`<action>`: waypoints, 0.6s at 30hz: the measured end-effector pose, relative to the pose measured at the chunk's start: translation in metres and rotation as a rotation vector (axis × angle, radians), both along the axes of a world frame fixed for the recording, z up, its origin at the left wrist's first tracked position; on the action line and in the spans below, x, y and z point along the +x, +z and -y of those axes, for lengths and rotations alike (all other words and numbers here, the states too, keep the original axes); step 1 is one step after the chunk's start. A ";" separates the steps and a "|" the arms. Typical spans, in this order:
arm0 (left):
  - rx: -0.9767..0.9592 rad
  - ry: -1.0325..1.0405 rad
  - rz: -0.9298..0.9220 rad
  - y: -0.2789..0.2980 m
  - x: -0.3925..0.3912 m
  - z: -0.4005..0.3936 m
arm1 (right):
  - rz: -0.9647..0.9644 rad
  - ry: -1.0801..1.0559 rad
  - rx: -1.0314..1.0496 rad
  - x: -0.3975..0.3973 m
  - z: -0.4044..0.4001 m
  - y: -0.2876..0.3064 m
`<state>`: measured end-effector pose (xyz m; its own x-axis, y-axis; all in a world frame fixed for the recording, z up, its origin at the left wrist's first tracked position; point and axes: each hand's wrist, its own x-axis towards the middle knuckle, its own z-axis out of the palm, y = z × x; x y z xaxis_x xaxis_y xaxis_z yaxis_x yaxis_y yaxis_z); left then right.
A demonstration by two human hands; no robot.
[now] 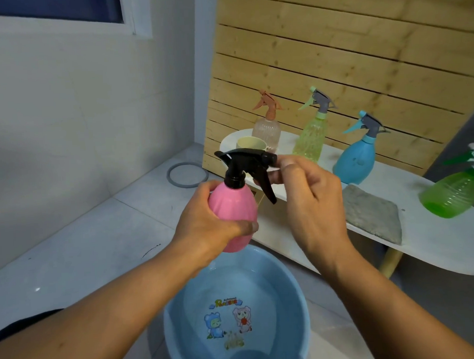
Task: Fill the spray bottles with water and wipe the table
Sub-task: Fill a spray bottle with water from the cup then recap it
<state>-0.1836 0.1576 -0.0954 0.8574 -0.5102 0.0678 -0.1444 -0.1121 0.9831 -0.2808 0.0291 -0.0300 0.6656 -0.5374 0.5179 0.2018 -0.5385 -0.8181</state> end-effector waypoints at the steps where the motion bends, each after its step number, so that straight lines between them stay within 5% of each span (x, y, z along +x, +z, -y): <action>1: -0.007 -0.005 -0.005 0.000 0.001 0.000 | 0.003 0.036 -0.011 0.000 0.000 0.001; 6: -0.002 -0.149 -0.034 0.003 0.003 -0.002 | -0.052 0.283 0.378 0.010 0.023 0.005; 11: 0.012 -0.368 -0.077 0.004 0.003 -0.005 | -0.363 0.767 0.390 0.010 0.049 -0.001; 18: 0.053 -0.366 -0.045 0.003 0.007 -0.004 | -0.266 0.627 0.388 0.012 0.033 -0.004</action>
